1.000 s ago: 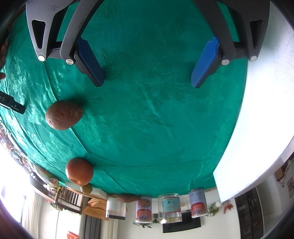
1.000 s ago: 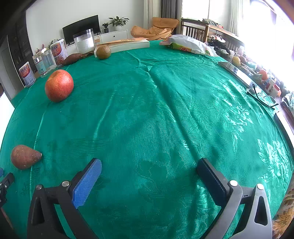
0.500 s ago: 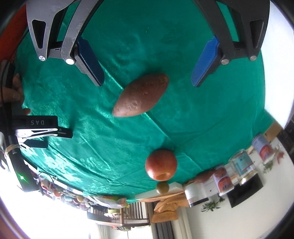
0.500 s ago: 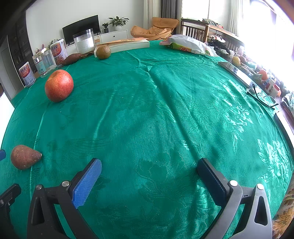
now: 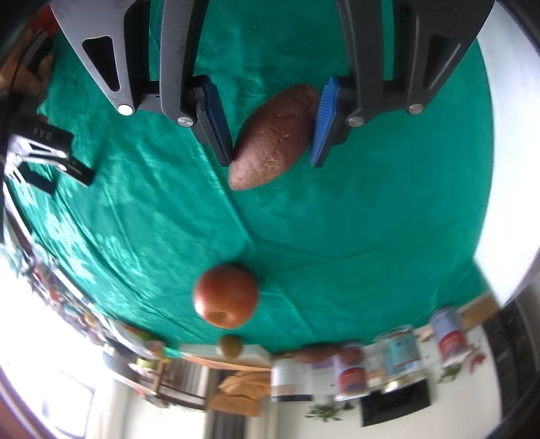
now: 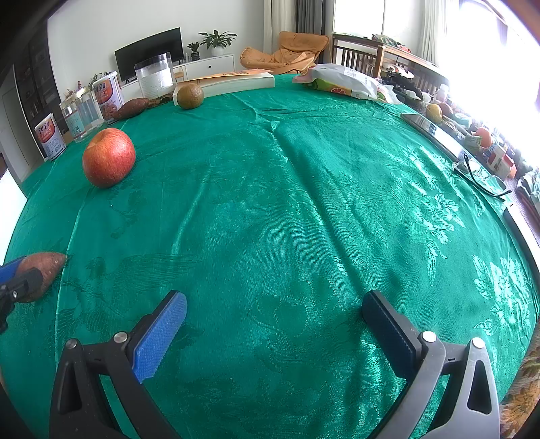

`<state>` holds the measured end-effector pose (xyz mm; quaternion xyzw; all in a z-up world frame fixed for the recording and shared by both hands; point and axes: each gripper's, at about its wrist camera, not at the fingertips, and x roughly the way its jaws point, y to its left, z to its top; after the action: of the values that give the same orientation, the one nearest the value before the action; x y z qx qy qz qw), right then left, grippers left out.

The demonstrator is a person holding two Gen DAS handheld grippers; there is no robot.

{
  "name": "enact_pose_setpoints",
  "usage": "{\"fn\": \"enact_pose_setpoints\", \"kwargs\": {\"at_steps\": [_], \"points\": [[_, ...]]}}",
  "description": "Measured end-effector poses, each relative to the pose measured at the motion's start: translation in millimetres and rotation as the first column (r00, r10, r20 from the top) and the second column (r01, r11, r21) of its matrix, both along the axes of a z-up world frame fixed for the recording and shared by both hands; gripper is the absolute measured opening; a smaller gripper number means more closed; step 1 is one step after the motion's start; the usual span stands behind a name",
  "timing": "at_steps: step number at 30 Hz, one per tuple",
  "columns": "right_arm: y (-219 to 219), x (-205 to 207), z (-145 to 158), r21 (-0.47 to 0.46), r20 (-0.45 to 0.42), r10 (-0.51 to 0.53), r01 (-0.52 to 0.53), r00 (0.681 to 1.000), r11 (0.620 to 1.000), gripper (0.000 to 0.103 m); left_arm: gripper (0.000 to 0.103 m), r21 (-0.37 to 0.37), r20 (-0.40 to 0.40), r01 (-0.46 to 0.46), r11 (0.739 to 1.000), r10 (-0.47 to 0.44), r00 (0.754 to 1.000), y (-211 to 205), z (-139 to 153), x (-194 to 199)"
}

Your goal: Organize fruits

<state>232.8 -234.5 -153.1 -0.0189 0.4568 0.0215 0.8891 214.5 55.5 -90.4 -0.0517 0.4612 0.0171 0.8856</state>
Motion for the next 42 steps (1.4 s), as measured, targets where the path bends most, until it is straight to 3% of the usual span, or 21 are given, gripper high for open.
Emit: {"fn": "enact_pose_setpoints", "kwargs": {"at_steps": [2,4,6,8,10,15,17,24,26,29,36,42], "points": [[0.0,-0.1,0.0,0.000,0.000,0.000,0.000,1.000,1.000,0.103,0.048,-0.041,0.009,-0.107,0.993,0.107,0.994,23.3,0.4,-4.7],[-0.2,0.1,-0.1,0.000,0.000,0.000,0.000,1.000,1.000,0.103,0.048,-0.048,0.015,-0.147,0.988,0.148,0.989,35.2,-1.0,-9.0],[-0.3,0.2,-0.1,0.000,0.000,0.000,0.000,1.000,1.000,0.103,0.049,-0.057,0.017,-0.118,0.991,0.119,0.993,35.8,-2.9,-11.5],[-0.3,0.0,0.0,0.000,0.000,0.000,0.000,1.000,1.000,0.103,0.061,-0.046,0.003,-0.081,0.996,0.081,0.997,29.6,-8.5,-11.8],[-0.4,0.2,-0.2,0.000,0.000,0.000,0.000,1.000,1.000,0.103,0.066,-0.030,-0.002,-0.059,0.998,0.059,0.998,22.4,-15.1,-10.2],[-0.1,0.1,-0.1,0.000,0.000,0.001,-0.001,1.000,1.000,0.103,0.072,0.067,0.026,-0.075,0.995,0.074,0.997,14.7,-23.0,-1.8],[0.0,0.1,-0.3,0.000,0.000,0.001,-0.001,1.000,1.000,0.103,0.084,0.074,0.047,-0.098,0.992,0.095,0.994,18.2,-26.0,-2.3],[-0.1,0.1,-0.2,0.002,-0.003,0.012,-0.012,1.000,1.000,0.103,0.090,0.070,0.039,-0.117,0.991,0.114,0.993,22.2,-28.0,-2.5],[1.9,7.6,1.0,-0.001,-0.032,0.104,-0.104,0.994,0.995,0.103,0.092,0.066,0.037,-0.117,0.991,0.114,0.993,23.0,-28.2,-2.3],[4.0,48.5,10.0,0.009,-0.069,0.198,-0.198,0.978,0.980,0.102,0.093,0.068,0.035,-0.116,0.991,0.114,0.993,22.2,-28.2,-2.2],[51.2,193.4,52.9,0.076,0.084,0.299,-0.305,0.951,0.949,0.102,0.094,0.069,0.034,-0.118,0.991,0.116,0.993,22.4,-28.4,-2.3],[113.1,288.2,36.5,0.111,0.058,0.349,-0.353,0.935,0.929,0.091,0.095,0.073,0.032,-0.121,0.990,0.119,0.992,22.9,-29.1,-1.6]]}}
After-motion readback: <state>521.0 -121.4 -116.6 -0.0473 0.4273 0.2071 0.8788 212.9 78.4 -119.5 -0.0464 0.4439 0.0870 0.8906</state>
